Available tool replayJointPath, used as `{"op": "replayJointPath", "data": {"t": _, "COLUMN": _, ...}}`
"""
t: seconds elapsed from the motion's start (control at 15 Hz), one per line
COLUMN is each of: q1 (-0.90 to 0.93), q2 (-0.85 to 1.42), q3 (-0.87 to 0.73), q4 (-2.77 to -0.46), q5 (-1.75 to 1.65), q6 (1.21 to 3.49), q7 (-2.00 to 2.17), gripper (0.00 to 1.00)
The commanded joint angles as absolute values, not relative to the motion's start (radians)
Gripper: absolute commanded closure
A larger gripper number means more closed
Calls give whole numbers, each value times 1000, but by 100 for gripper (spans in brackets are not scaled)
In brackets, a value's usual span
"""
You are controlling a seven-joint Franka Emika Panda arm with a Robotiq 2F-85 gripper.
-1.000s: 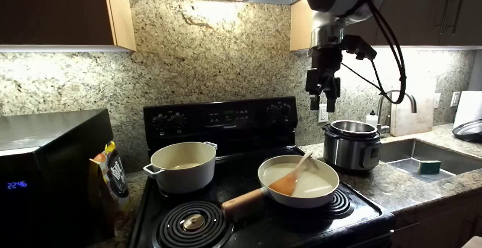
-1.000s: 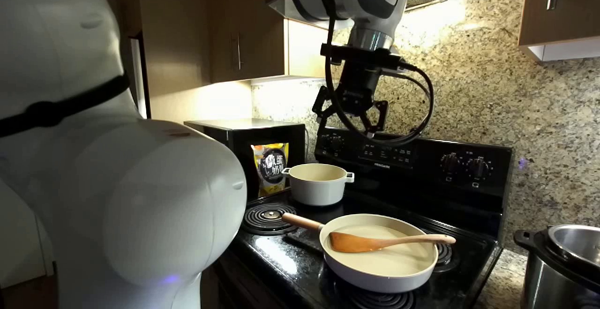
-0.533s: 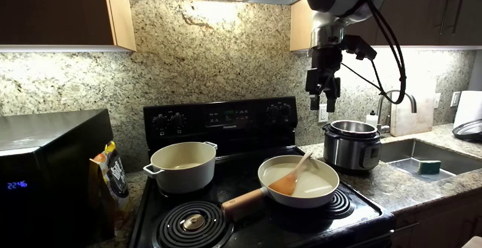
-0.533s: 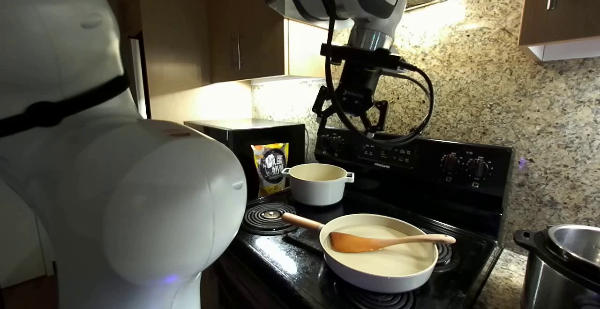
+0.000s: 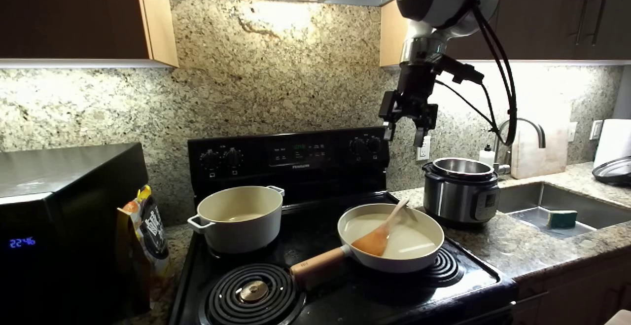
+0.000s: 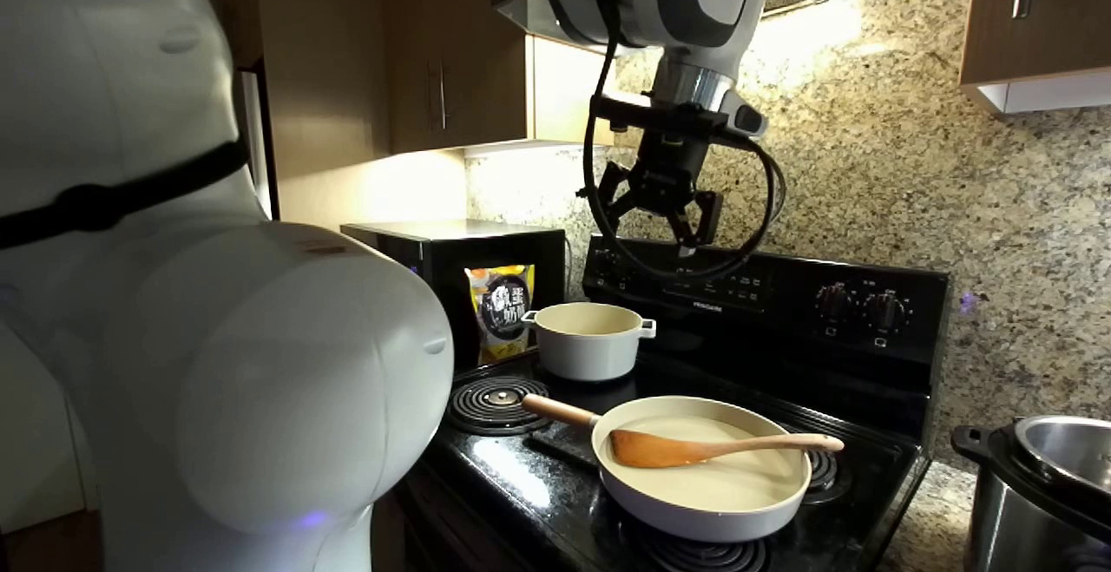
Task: Use the spatula to stir the contents in the pan
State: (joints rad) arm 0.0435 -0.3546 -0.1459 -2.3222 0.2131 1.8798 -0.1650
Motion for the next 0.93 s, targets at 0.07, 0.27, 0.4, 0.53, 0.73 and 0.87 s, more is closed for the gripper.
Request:
{"op": "replayJointPath", "data": {"t": 0.07, "q1": 9, "q2": -245, "q3": -115, "q4": -2279, "q5": 309, "q6": 2086, "q7": -24, "gripper": 0}}
{"op": "replayJointPath", "data": {"t": 0.27, "q1": 4, "q2": -178, "q3": -115, "q4": -2263, "q5": 370, "q6": 2225, "q7": 50, "gripper": 0}}
{"op": "replayJointPath", "data": {"t": 0.4, "q1": -9, "q2": -156, "q3": -111, "q4": -2271, "q5": 377, "q6": 2318, "q7": 113, "gripper": 0}}
{"op": "replayJointPath", "data": {"t": 0.53, "q1": -6, "q2": -168, "q3": -113, "q4": -2277, "q5": 354, "q6": 2273, "q7": 58, "gripper": 0}}
{"op": "replayJointPath", "data": {"t": 0.73, "q1": -6, "q2": -166, "q3": -109, "q4": -2277, "q5": 354, "q6": 2272, "q7": 58, "gripper": 0}}
{"op": "replayJointPath", "data": {"t": 0.87, "q1": -8, "q2": -151, "q3": -92, "q4": -2283, "q5": 379, "q6": 2427, "q7": 176, "gripper": 0}}
